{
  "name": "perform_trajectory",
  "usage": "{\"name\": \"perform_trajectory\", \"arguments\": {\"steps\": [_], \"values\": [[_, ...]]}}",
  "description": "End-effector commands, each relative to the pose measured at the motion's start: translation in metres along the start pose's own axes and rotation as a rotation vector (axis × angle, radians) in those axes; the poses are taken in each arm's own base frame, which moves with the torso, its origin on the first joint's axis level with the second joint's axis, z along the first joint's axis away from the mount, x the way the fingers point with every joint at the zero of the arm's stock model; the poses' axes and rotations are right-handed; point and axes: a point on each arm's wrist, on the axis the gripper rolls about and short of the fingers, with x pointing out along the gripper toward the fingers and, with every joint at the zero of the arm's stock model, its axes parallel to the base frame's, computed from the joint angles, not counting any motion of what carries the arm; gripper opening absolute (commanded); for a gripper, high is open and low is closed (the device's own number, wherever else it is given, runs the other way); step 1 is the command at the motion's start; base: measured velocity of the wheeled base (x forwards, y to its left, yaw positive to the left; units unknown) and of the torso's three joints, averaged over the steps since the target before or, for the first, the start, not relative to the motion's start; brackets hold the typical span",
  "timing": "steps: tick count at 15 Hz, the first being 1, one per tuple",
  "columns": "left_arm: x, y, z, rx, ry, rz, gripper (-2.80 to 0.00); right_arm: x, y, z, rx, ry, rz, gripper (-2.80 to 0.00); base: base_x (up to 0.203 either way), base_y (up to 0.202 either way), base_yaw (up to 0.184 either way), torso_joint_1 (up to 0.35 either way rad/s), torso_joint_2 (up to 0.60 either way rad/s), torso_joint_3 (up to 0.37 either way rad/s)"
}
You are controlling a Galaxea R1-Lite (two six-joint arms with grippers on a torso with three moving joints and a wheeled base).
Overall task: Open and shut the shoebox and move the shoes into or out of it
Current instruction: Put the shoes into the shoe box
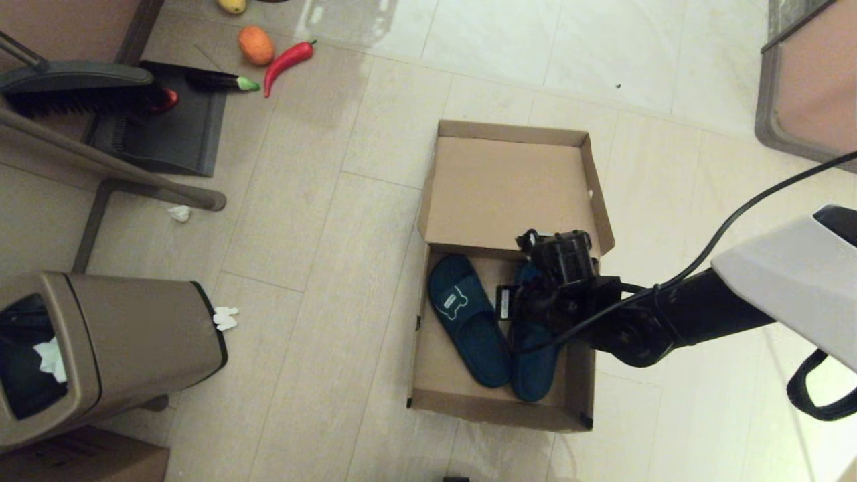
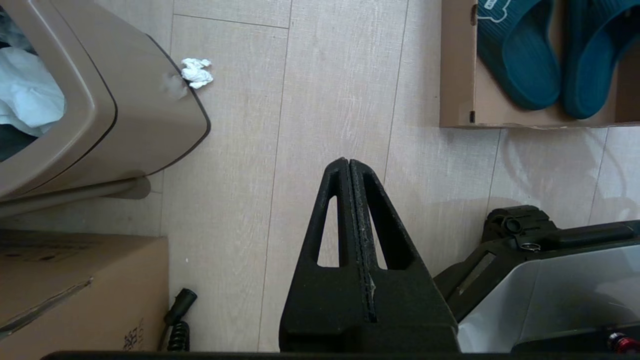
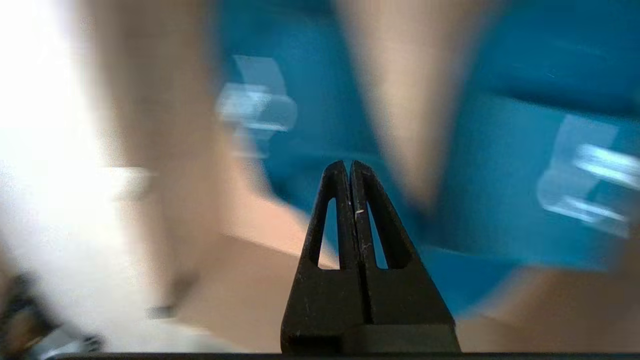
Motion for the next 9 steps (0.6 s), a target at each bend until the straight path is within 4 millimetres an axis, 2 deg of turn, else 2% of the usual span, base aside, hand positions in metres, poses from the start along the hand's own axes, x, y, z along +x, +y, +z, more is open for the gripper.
{"name": "perform_trajectory", "arguments": {"steps": [1, 3, 5, 9], "values": [[0.0, 0.0, 0.0, 0.001, -0.002, 0.0, -2.8, -0.008, -0.021, 0.001, 0.015, -0.001, -0.045, -2.8, 0.0, 0.0, 0.0, 0.0, 0.0, 0.0], [0.0, 0.0, 0.0, 0.001, -0.004, 0.0, -2.8, -0.006, -0.044, -0.002, 0.025, -0.023, -0.09, -2.8, 0.0, 0.0, 0.0, 0.0, 0.0, 0.0], [0.0, 0.0, 0.0, -0.002, -0.006, 0.0, -2.8, 0.004, -0.058, -0.005, 0.02, -0.029, -0.118, -2.8, 0.0, 0.0, 0.0, 0.0, 0.0, 0.0], [0.0, 0.0, 0.0, -0.002, -0.007, 0.0, -2.8, 0.04, -0.064, -0.016, -0.018, -0.029, -0.128, -2.8, 0.0, 0.0, 0.0, 0.0, 0.0, 0.0]]}}
